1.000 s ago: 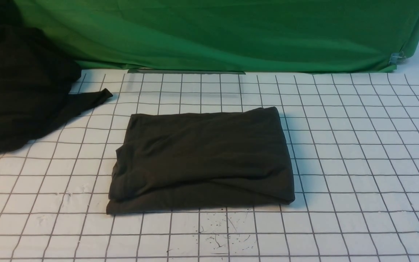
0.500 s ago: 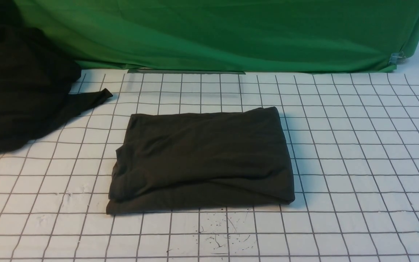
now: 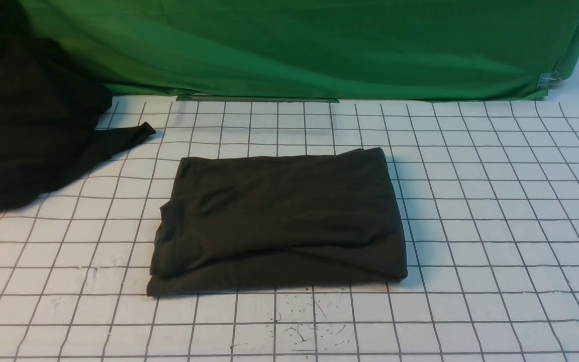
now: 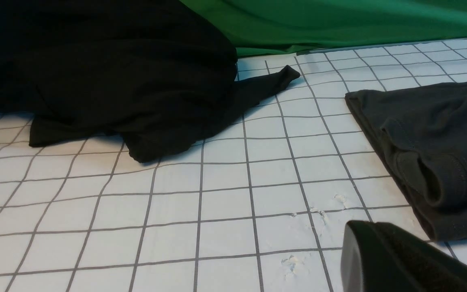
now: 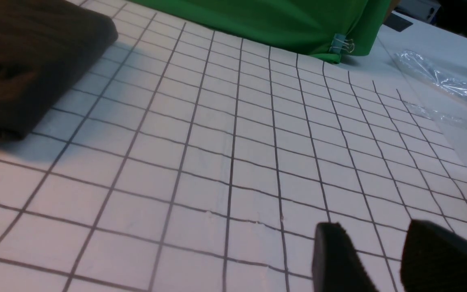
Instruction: Fold a long-sleeved shirt over a white checkered tablecloth.
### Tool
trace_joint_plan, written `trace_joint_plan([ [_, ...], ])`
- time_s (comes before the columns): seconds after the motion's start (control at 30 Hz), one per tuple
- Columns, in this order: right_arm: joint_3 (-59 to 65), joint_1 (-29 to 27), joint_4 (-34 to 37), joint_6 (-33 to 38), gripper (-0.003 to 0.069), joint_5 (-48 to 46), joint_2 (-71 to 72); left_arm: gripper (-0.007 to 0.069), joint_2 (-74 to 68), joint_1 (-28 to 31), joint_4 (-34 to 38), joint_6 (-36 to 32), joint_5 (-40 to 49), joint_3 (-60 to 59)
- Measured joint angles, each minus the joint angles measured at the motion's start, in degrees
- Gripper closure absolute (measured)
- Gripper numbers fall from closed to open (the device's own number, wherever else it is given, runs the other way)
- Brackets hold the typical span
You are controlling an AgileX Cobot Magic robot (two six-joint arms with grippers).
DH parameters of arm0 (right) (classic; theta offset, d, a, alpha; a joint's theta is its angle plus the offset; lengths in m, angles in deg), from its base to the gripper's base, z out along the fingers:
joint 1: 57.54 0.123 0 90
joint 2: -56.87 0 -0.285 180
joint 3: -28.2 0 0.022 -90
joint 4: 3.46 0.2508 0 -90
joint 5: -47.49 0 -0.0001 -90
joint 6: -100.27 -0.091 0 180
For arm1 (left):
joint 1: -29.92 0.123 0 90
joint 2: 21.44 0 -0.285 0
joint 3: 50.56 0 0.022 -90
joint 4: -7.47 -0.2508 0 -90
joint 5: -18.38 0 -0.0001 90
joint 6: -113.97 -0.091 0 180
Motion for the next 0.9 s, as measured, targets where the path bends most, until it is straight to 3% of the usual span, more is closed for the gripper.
trace_joint_plan([
  [0.4, 0.00, 0.00, -0.59, -0.44, 0.0417, 0.80, 0.00, 0.0614, 0.00, 0.00, -0.16, 0.00, 0.00, 0.00],
  [0.6, 0.00, 0.00, -5.26, -7.66, 0.0417, 1.04, 0.00, 0.0614, 0.00, 0.00, -0.16, 0.00, 0.00, 0.00],
  [0.9, 0.00, 0.00, -6.06, -15.34, 0.0417, 1.08, 0.00, 0.0614, 0.00, 0.00, -0.38, 0.00, 0.00, 0.00],
])
